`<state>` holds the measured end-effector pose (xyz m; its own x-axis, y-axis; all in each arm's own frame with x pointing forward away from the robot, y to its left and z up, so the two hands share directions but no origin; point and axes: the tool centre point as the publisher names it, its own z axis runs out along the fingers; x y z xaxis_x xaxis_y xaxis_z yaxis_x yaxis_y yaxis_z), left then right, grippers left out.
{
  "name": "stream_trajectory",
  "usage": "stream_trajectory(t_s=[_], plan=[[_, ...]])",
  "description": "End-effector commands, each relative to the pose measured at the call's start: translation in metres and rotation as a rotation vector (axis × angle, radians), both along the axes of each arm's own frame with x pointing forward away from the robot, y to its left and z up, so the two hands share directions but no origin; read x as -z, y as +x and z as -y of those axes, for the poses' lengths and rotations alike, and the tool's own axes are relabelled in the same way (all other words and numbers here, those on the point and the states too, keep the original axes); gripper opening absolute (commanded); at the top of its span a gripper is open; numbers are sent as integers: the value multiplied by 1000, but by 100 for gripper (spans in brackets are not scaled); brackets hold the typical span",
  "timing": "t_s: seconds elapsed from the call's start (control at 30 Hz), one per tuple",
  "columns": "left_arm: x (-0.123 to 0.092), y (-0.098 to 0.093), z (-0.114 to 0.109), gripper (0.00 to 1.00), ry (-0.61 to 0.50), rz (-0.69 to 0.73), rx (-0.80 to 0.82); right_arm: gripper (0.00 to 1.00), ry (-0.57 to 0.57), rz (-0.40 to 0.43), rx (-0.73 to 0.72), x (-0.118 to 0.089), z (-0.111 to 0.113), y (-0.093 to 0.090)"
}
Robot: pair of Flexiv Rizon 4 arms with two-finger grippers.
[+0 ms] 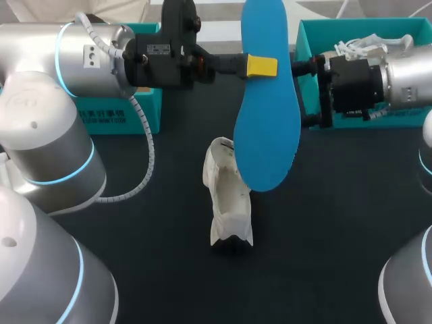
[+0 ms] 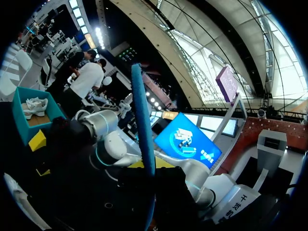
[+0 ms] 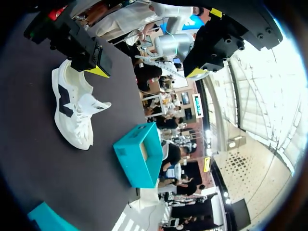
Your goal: Take the shoe out of the shoebox, open the shoe tongue, remove and reinsert the insole, then place the shoe into the shoebox
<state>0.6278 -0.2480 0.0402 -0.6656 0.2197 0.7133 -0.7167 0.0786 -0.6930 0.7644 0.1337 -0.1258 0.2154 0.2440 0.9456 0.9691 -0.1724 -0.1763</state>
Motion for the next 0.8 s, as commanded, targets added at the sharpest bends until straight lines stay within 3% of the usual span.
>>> stream_trajectory(t_s=[0.03, 0.37, 0.43, 0.8], plan=[[1, -1, 0, 0, 0, 0, -2, 100, 40, 75, -5, -22, 9, -7], [1, -1, 0, 0, 0, 0, -2, 100, 83, 219, -27, -36, 13, -10], [1, -1, 0, 0, 0, 0, -2, 100, 40, 243, -14, -34, 12, -10], [1, -1, 0, 0, 0, 0, -2, 100, 40, 243, -14, -34, 12, -10]])
